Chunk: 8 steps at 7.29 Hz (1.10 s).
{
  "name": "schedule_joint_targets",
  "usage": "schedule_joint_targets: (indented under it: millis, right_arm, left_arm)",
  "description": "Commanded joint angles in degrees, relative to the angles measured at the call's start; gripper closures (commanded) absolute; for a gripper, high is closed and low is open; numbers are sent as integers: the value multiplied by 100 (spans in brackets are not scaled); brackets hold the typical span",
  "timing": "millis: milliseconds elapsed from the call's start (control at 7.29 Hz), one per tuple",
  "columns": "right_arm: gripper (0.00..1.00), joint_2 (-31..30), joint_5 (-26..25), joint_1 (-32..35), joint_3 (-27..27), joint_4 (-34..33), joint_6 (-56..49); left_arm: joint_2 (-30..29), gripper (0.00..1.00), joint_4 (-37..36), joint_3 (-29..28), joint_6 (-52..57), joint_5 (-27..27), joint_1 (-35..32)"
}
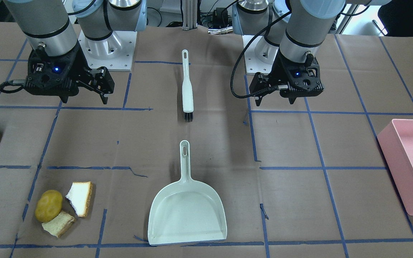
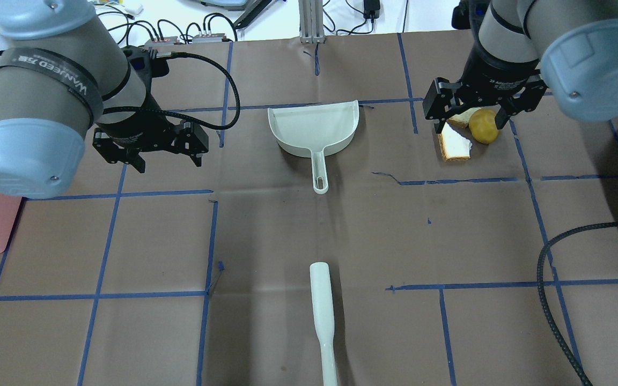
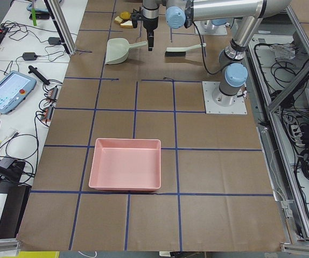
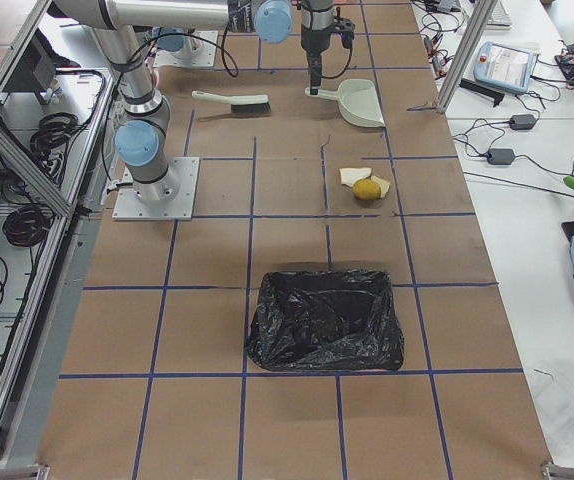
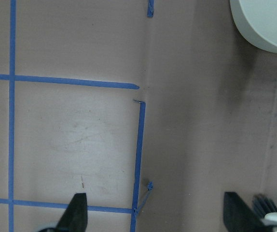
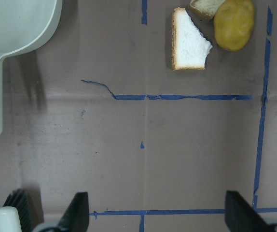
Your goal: Sweep and dump trash in nearest bin
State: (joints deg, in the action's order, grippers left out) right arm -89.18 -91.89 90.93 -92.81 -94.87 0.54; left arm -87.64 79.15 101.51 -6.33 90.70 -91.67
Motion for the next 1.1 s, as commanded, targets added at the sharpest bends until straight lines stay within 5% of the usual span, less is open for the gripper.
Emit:
schedule_joint_targets:
  millis: [0, 960]
  right_arm:
    - [0, -11, 14, -6, -1, -13, -1]
    - [0, -11, 75, -6, -1, -66, -1]
  left_arm:
    - [-42, 1, 3, 0, 9, 0, 0]
    - [-122, 1, 4, 35, -140, -43, -9]
